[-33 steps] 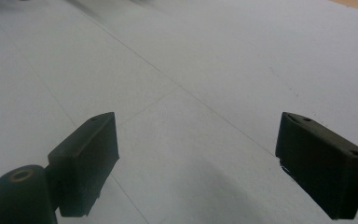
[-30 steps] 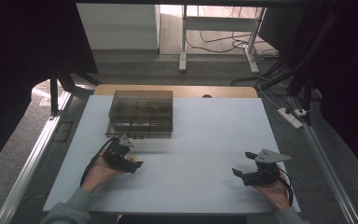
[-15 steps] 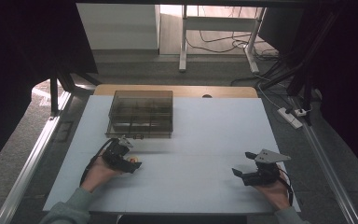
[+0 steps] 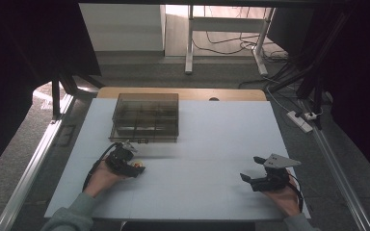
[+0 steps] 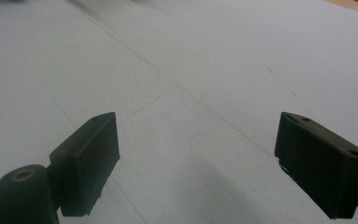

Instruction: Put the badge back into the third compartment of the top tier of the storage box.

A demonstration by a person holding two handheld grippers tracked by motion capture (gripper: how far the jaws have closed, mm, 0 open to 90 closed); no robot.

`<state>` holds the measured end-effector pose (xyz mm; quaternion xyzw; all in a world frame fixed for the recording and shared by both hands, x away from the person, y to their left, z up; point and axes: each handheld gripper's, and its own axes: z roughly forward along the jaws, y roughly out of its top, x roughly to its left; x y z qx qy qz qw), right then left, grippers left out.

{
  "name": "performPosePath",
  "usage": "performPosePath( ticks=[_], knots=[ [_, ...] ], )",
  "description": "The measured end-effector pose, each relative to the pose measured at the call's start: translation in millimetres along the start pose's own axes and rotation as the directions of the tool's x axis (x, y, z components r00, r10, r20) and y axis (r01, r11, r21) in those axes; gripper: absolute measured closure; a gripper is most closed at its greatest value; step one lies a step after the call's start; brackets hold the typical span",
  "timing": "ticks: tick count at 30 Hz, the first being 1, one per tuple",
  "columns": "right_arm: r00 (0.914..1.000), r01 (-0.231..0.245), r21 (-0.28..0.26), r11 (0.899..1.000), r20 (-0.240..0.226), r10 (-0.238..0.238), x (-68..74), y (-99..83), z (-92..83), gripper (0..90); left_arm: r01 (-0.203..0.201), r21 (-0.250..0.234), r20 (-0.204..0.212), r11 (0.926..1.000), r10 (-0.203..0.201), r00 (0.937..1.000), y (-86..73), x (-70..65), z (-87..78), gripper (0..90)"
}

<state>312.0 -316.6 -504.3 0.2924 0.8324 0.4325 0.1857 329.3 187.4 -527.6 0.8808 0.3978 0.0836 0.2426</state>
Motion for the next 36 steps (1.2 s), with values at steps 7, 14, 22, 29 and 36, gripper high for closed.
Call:
performPosePath(
  ticks=[7,14,22,29,36],
  knots=[
    [1.0000,0.001,0.002,1.000,-0.002,-0.001,0.3,-0.4,1.6,13.9,-0.010,0.005,0.001,0.9999,0.010,0.9999,0.1,-0.2,-0.9,34.7],
    [1.0000,0.000,0.002,1.000,-0.002,0.000,0.4,-0.3,1.1,14.0,-0.030,0.022,0.001,0.9993,0.030,0.9996,2.3,-1.5,-2.5,47.5],
    [1.0000,0.001,0.000,1.000,0.000,-0.001,0.6,-0.2,1.6,14.0,-0.039,-0.001,-0.015,0.9992,0.039,0.9991,0.4,-3.2,-5.1,47.6],
    [1.0000,0.002,0.000,1.000,-0.002,-0.002,0.5,-0.3,1.6,14.1,-0.028,-0.028,-0.001,0.9992,0.028,0.9996,-2.1,-2.2,-9.3,47.6],
    [1.0000,0.001,0.005,1.000,-0.003,-0.001,0.0,-0.3,2.4,14.1,-0.002,-0.081,0.007,0.9967,0.003,1.0000,-5.2,0.1,-15.8,47.5]
  ],
)
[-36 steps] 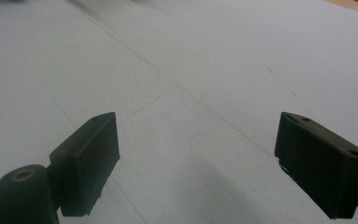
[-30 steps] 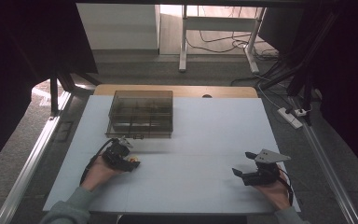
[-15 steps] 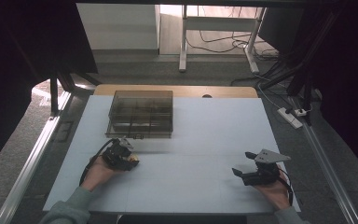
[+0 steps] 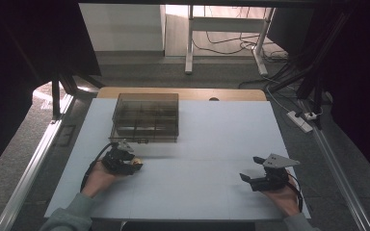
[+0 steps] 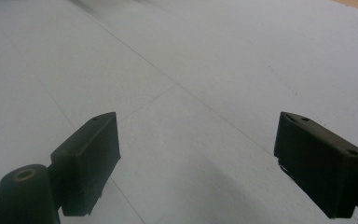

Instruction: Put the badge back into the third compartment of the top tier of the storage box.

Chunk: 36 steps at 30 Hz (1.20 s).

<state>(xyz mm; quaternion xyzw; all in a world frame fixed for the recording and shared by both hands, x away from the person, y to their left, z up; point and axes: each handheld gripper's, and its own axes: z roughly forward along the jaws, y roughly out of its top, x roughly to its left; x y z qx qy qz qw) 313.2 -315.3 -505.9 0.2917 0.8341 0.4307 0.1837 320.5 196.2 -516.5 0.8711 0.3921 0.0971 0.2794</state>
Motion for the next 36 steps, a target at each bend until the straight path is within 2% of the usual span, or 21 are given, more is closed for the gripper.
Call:
performPosePath(
  ticks=[8,14,22,27,36],
  knots=[
    [1.0000,-0.001,-0.008,1.000,-0.001,0.001,-0.1,0.1,-0.4,14.2,0.005,-0.044,0.010,0.9990,-0.005,0.9999,-1.2,-1.2,-8.4,47.5],
    [1.0000,0.000,-0.007,1.000,0.001,0.000,0.1,0.2,-0.4,14.2,0.028,-0.111,0.005,0.9935,-0.027,0.9996,-3.7,-0.8,-18.9,47.5],
    [1.0000,0.001,-0.004,1.000,0.003,-0.001,0.1,0.1,0.0,14.3,0.044,-0.137,0.013,0.9896,-0.042,0.9990,-6.3,1.4,-24.9,47.5],
    [1.0000,0.004,-0.001,1.000,0.004,-0.004,0.1,0.1,0.0,14.4,0.049,-0.162,0.019,0.9856,-0.047,0.9987,-7.4,2.2,-30.2,47.5],
    [1.0000,0.006,0.007,1.000,0.007,-0.006,0.3,0.0,0.8,14.3,0.064,-0.221,0.020,0.9731,-0.061,0.9979,-9.2,3.0,-38.9,47.5]
  ],
)
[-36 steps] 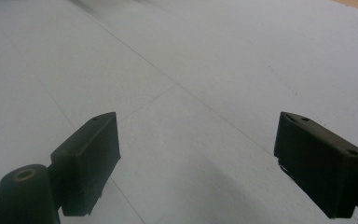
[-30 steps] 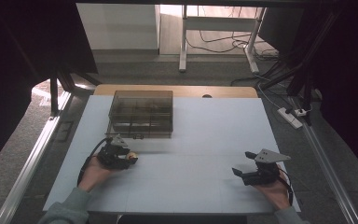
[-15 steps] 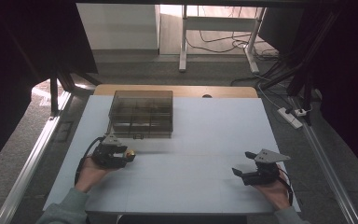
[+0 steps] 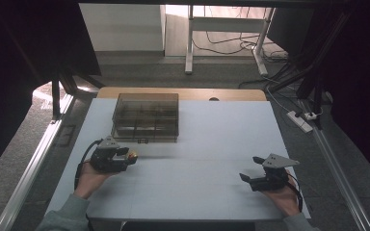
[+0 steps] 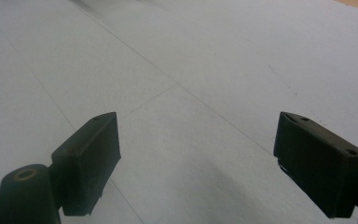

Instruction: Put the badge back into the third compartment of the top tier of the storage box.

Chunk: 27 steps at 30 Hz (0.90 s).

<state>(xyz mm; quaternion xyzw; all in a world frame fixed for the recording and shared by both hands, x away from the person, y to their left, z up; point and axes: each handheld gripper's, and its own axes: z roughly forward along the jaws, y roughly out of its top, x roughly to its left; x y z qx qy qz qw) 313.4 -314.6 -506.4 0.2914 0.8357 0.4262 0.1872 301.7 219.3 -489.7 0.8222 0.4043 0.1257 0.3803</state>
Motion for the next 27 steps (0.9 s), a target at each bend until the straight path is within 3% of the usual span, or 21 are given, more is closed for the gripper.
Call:
performPosePath(
  ticks=[14,27],
  knots=[
    [1.0000,0.002,-0.001,1.000,-0.003,-0.002,0.0,-0.3,1.3,14.3,-0.001,-0.072,-0.002,0.9974,0.001,1.0000,4.2,0.6,-17.2,47.4],
    [1.0000,0.003,0.002,1.000,-0.004,-0.003,0.2,-0.4,2.3,14.4,0.014,-0.149,0.003,0.9888,-0.014,0.9999,10.9,2.8,-32.2,47.4]
  ],
)
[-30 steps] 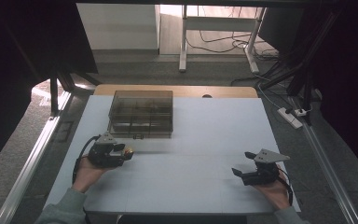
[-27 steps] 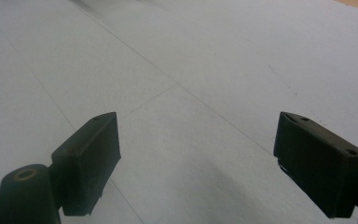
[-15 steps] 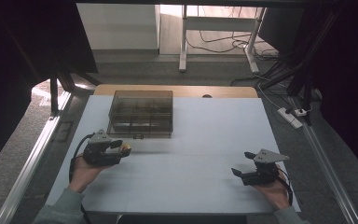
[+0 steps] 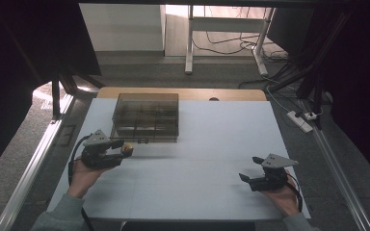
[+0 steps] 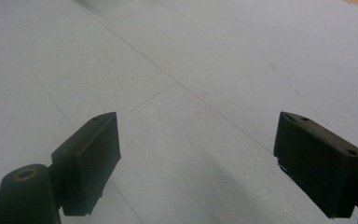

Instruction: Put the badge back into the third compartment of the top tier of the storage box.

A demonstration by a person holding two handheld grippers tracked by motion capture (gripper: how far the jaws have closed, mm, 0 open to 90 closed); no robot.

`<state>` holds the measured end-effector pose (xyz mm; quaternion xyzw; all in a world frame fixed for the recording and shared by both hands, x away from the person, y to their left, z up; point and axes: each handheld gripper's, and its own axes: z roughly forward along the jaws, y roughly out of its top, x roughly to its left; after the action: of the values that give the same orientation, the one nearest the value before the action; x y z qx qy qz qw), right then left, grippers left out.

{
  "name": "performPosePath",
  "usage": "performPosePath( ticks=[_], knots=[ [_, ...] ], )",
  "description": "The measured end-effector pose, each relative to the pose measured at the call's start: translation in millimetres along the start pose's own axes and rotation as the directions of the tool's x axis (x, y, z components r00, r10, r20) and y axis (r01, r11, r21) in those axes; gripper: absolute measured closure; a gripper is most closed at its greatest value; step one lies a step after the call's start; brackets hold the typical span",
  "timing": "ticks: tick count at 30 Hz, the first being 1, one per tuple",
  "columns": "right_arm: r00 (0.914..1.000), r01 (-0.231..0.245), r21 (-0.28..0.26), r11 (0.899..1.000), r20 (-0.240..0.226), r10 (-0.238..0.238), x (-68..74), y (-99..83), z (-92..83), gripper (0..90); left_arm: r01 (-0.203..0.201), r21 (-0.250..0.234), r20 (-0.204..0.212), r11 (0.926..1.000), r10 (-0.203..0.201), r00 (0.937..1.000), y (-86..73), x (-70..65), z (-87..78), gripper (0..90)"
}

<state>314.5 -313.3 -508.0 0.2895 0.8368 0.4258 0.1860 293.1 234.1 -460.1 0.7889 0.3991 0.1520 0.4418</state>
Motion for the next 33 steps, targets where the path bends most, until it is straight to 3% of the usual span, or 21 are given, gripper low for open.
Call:
performPosePath(
  ticks=[19,33],
  knots=[
    [1.0000,0.002,0.005,1.000,0.000,-0.002,0.0,-0.2,1.3,14.5,0.008,-0.088,-0.004,0.9961,-0.008,1.0000,15.5,1.2,-9.4,47.4],
    [1.0000,0.004,0.005,1.000,0.001,-0.004,-0.2,-0.2,1.1,14.5,-0.012,-0.102,0.012,0.9948,0.013,0.9998,31.9,-3.4,0.9,47.4]
  ],
)
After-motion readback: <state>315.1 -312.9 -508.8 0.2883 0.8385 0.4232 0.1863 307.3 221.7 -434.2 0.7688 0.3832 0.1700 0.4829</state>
